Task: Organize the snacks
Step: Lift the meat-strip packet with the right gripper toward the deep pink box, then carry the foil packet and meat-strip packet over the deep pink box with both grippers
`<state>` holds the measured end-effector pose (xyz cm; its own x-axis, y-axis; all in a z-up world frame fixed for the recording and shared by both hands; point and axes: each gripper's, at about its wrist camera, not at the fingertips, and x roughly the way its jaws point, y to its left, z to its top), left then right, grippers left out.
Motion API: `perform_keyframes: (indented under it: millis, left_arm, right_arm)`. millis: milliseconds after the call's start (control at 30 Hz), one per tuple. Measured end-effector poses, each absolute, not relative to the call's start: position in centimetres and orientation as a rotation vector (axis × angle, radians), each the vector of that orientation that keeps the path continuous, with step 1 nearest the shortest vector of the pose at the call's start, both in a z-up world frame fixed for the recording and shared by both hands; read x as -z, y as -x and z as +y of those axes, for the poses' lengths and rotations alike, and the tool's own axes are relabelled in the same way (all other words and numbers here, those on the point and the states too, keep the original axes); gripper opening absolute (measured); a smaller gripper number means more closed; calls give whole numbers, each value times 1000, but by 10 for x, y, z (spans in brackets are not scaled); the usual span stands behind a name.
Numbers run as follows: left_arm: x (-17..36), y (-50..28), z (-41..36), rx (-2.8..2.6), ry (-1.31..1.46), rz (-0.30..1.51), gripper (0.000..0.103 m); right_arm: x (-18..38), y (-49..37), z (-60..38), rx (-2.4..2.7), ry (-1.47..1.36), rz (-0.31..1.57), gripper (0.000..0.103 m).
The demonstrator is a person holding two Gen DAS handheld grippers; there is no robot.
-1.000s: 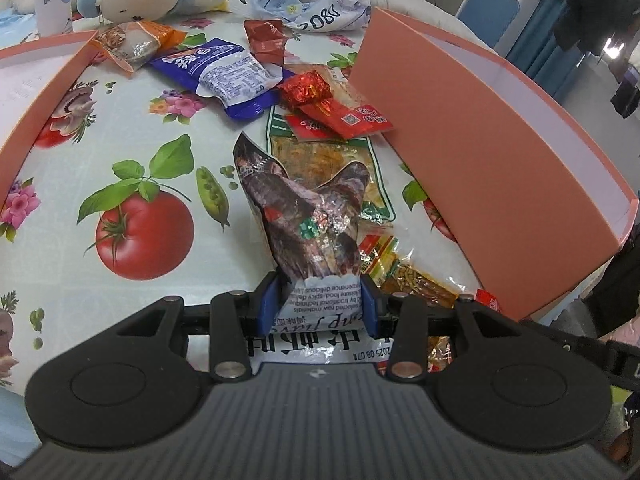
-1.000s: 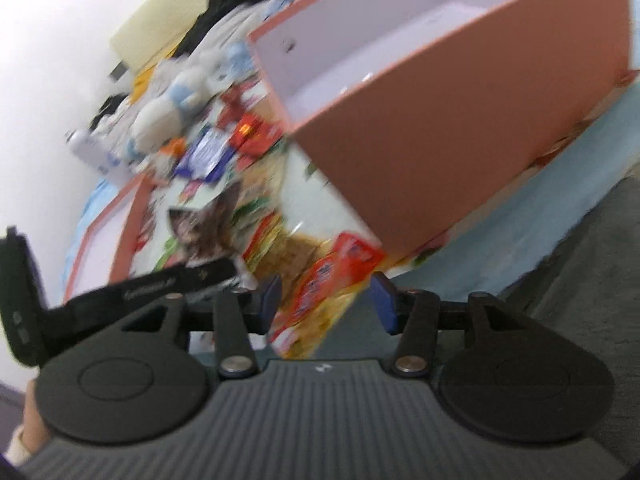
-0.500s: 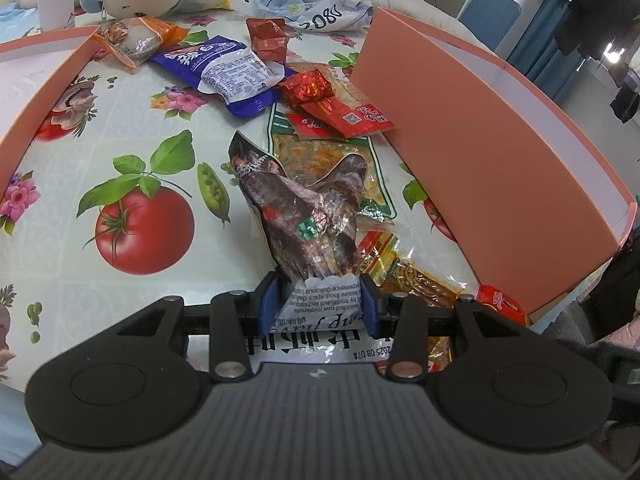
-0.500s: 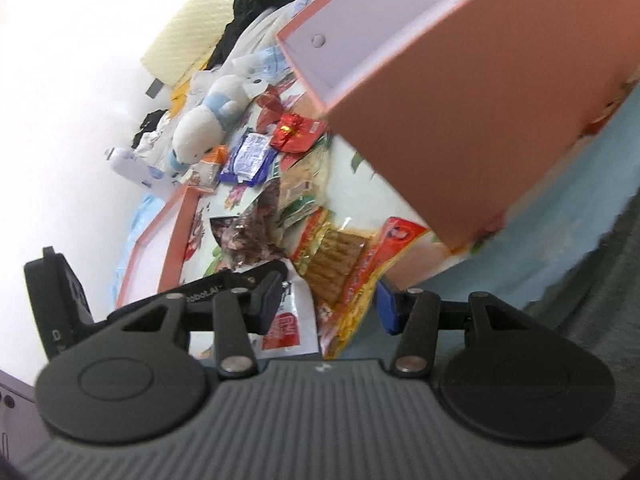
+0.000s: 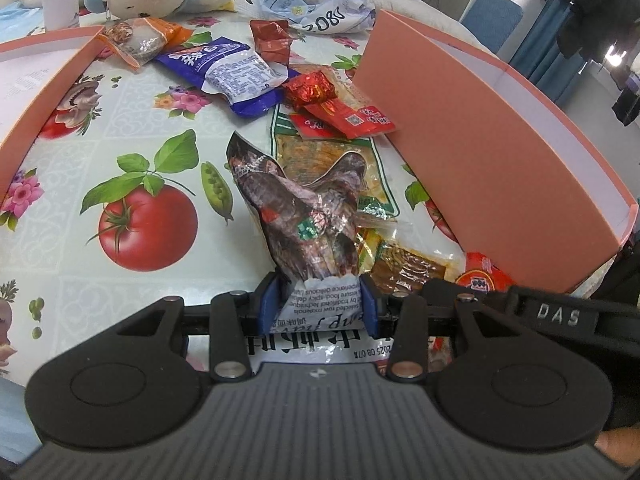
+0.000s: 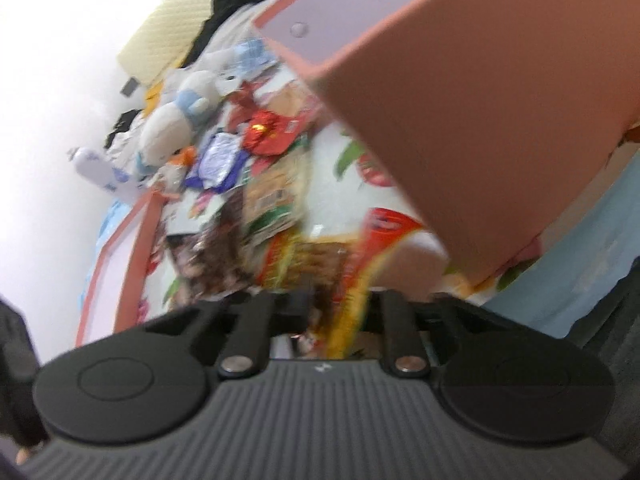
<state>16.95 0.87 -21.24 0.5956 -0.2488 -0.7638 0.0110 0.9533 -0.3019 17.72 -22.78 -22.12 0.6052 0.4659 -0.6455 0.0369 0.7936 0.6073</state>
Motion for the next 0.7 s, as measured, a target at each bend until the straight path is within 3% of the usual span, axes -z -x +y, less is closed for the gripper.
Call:
perform_keyframes:
  millis: [700]
  left_arm:
    - [136,-124,34,35,327,885,47]
  right_arm:
    - [135,-147,-207,-391,-355,790,7]
